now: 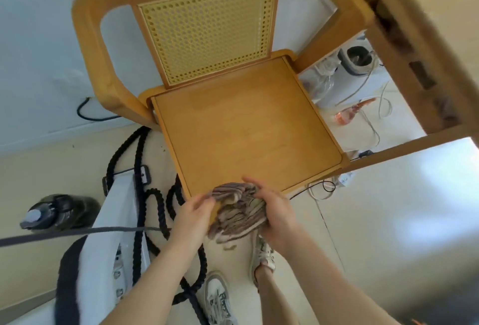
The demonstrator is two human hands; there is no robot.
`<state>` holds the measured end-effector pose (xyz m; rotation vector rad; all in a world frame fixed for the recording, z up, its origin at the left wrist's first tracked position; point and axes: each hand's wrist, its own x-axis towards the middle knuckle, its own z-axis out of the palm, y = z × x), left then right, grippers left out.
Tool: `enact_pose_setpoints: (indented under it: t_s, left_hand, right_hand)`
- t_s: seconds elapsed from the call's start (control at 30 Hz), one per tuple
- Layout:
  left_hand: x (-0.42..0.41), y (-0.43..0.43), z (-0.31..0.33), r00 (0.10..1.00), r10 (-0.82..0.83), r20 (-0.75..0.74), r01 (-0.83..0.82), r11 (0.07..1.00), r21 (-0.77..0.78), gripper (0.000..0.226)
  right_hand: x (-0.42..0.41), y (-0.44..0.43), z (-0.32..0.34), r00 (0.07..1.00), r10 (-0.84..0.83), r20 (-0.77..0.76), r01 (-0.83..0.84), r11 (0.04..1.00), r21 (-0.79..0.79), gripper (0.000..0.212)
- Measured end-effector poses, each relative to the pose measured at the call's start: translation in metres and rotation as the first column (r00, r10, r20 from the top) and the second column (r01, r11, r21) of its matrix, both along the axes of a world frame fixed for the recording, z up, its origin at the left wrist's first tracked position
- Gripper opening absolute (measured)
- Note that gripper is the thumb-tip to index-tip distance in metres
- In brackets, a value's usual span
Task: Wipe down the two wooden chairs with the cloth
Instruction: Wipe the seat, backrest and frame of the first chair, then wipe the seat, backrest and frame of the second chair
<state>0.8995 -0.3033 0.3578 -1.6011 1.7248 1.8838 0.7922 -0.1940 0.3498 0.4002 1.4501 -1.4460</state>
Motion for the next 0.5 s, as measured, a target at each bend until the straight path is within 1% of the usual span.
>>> enact_pose_setpoints:
  t_s: [0.07,0.13,0.17,0.23,0.3,0.43,0.47,0.5]
  left_hand:
    - [-0.019,0.013,0.038,0.994,-0.023,-0.105,0.029,0.998,0.055,0.027]
    - [-0.037,0.029,0.076,0.979,-0.02,-0.203,0.052,0.987,0.155,0.018]
    - [-0.045,0.038,0.091,0.968,-0.053,-0.245,0.098,0.979,0.178,0.019]
    - [-0.058,0.059,0.123,0.944,-0.147,-0.295,0.204,0.964,0.172,0.025]
    - [-0.068,0.083,0.148,0.918,-0.196,-0.346,0.262,0.952,0.157,0.027]
    - [-0.089,0.136,0.185,0.865,-0.288,-0.411,0.373,0.917,0.14,0.013]
    - [-0.095,0.152,0.195,0.848,-0.326,-0.418,0.408,0.905,0.12,0.016]
    - [-0.102,0.169,0.201,0.831,-0.375,-0.412,0.44,0.895,0.074,0.025]
  right_hand:
    - [-0.018,0.023,0.044,0.988,-0.153,0.034,0.155,0.982,-0.106,0.038]
    - [-0.029,0.045,0.084,0.972,-0.228,0.065,0.236,0.954,-0.187,0.036]
    - [-0.034,0.055,0.101,0.966,-0.246,0.083,0.258,0.944,-0.206,0.034]
    - [-0.039,0.078,0.132,0.951,-0.287,0.115,0.306,0.928,-0.212,0.035]
    - [-0.044,0.103,0.159,0.93,-0.342,0.135,0.365,0.902,-0.228,0.039]
    - [-0.055,0.165,0.208,0.904,-0.406,0.137,0.428,0.852,-0.301,0.037]
    - [-0.059,0.183,0.219,0.896,-0.425,0.129,0.444,0.84,-0.311,0.038]
    - [-0.063,0.202,0.229,0.886,-0.45,0.111,0.461,0.83,-0.313,0.038]
